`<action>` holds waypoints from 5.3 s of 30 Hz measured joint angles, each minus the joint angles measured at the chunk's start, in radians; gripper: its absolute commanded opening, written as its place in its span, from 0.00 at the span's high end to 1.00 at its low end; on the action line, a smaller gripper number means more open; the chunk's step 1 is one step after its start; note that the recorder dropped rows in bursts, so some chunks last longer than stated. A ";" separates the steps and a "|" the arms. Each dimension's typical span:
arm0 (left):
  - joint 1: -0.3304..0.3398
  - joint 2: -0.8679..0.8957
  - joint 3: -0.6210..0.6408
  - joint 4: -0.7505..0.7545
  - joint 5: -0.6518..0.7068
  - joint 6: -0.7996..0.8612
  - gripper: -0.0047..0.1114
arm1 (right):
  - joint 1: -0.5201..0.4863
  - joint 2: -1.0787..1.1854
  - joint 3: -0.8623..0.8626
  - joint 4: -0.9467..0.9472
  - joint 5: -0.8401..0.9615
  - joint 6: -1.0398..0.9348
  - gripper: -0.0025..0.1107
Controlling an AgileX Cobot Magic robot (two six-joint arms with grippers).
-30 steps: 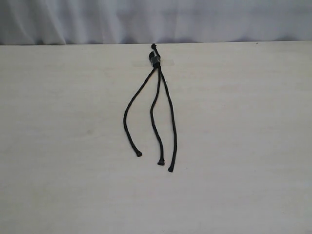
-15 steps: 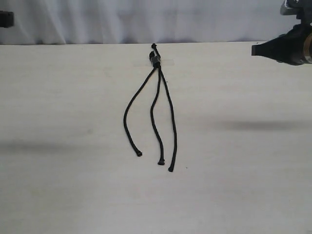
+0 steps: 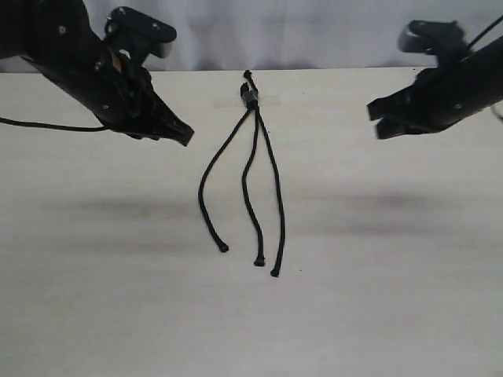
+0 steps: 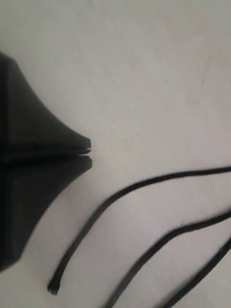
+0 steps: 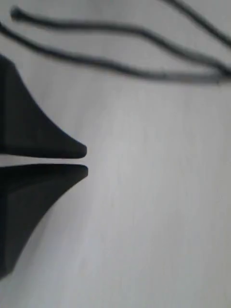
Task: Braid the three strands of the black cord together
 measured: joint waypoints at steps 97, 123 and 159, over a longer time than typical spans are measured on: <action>-0.096 0.292 -0.350 -0.076 0.184 0.062 0.96 | 0.119 0.094 -0.083 -0.241 -0.160 0.193 0.94; -0.176 0.483 -0.268 -0.175 0.074 0.131 0.96 | 0.119 0.094 -0.083 -0.241 -0.167 0.193 0.94; 0.025 0.339 -0.180 -0.082 0.035 0.060 0.90 | 0.119 0.094 -0.083 -0.241 -0.171 0.193 0.94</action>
